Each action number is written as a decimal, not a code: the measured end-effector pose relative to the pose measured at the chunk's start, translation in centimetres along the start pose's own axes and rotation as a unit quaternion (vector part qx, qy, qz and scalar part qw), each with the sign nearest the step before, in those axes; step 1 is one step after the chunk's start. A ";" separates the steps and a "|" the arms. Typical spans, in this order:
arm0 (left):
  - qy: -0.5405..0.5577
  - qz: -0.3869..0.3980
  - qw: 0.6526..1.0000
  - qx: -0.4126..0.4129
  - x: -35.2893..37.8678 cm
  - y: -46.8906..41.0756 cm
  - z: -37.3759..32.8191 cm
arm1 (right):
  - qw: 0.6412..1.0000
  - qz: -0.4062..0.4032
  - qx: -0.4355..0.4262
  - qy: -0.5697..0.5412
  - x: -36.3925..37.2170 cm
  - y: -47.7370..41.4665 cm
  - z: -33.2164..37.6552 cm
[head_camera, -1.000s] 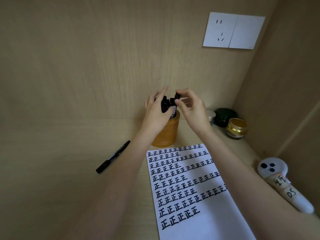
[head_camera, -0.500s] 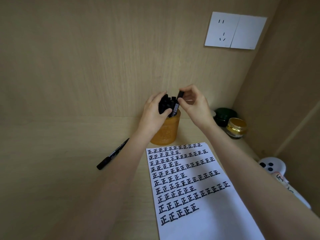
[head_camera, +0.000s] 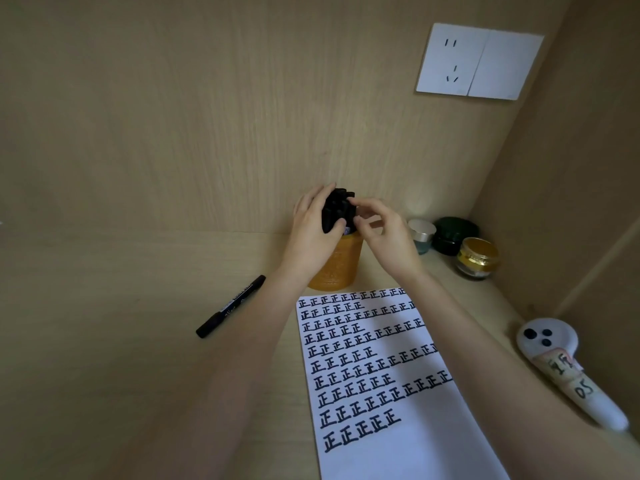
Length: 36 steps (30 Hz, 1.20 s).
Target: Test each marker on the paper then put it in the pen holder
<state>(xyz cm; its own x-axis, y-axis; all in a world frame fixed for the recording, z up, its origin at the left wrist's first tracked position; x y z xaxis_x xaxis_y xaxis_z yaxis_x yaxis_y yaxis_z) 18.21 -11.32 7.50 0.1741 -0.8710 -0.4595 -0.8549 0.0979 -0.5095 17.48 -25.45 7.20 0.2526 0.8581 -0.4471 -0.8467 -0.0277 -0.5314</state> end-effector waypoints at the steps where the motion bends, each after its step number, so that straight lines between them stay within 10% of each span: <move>1: 0.007 0.004 1.000 -0.005 0.0 0.1 0.0 | 1.000 -0.003 -0.002 0.002 0.2 0.0 0.1; 21: -0.215 -0.019 0.964 -0.157 -8.0 11.4 4.7 | 0.987 -0.137 0.046 -0.063 -0.8 6.4 2.3; 36: -0.311 0.002 0.931 -0.193 -9.5 15.4 7.4 | 0.982 -0.065 0.133 -0.114 0.5 12.3 4.2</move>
<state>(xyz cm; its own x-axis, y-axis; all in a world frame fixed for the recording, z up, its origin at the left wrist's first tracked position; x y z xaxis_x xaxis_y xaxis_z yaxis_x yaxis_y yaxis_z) 7.05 1.99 -1.39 0.3178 -0.4122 -0.8539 -0.9469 -0.1850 -0.2631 5.22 -23.17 3.46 0.2811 0.9391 -0.1977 -0.9140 0.1991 -0.3536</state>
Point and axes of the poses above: each hand's wrist, its own y-axis away from the middle knuckle, its own x-axis out of the palm, z = x × y, the point moved 3 cm from there along -y, towards the middle knuckle, and after that the axes turned 4 degrees about -y, right-handed, at the moved point
